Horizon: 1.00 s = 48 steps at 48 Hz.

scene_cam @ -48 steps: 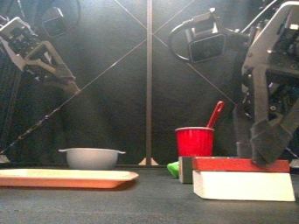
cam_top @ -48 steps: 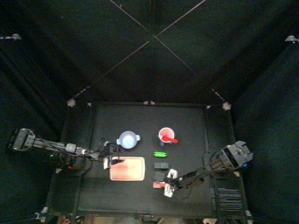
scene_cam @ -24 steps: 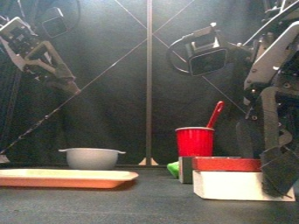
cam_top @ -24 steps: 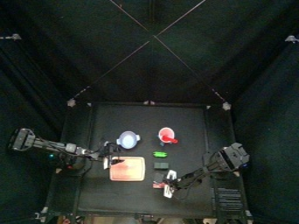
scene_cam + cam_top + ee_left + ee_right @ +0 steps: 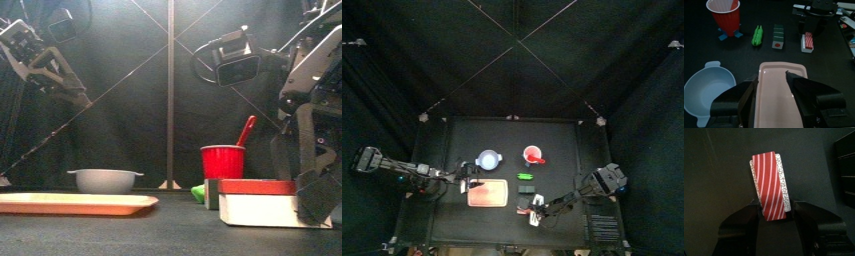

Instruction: Grab salmon sushi

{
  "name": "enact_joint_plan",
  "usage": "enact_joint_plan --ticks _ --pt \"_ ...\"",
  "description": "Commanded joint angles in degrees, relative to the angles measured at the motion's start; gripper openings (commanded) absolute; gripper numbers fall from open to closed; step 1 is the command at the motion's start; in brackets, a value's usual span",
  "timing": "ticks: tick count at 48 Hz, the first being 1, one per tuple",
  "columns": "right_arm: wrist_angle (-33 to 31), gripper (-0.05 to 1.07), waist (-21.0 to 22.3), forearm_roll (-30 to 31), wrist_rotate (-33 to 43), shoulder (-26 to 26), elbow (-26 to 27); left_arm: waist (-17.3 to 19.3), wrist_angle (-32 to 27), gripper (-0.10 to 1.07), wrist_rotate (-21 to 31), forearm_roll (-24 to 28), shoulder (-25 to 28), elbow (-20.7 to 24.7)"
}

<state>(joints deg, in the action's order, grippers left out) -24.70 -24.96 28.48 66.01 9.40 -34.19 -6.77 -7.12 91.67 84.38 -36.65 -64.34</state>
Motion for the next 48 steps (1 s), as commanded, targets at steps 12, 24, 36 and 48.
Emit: enact_joint_plan --ticks 12,24,36,48 --pt "-0.88 0.61 0.09 0.62 0.0 -1.85 0.88 -0.09 -0.09 0.86 0.0 0.09 0.09 0.62" --pt "-2.64 0.57 0.09 2.55 0.0 -4.75 1.14 -0.09 -0.09 0.86 0.0 0.09 0.09 0.62" --pt "-3.87 0.57 0.09 3.96 0.0 -6.5 1.23 -0.09 -0.09 0.86 0.0 0.09 0.0 0.62" --pt "-3.87 0.57 0.35 4.83 0.0 -6.5 1.41 -0.09 0.18 0.86 0.09 0.0 0.0 0.62"
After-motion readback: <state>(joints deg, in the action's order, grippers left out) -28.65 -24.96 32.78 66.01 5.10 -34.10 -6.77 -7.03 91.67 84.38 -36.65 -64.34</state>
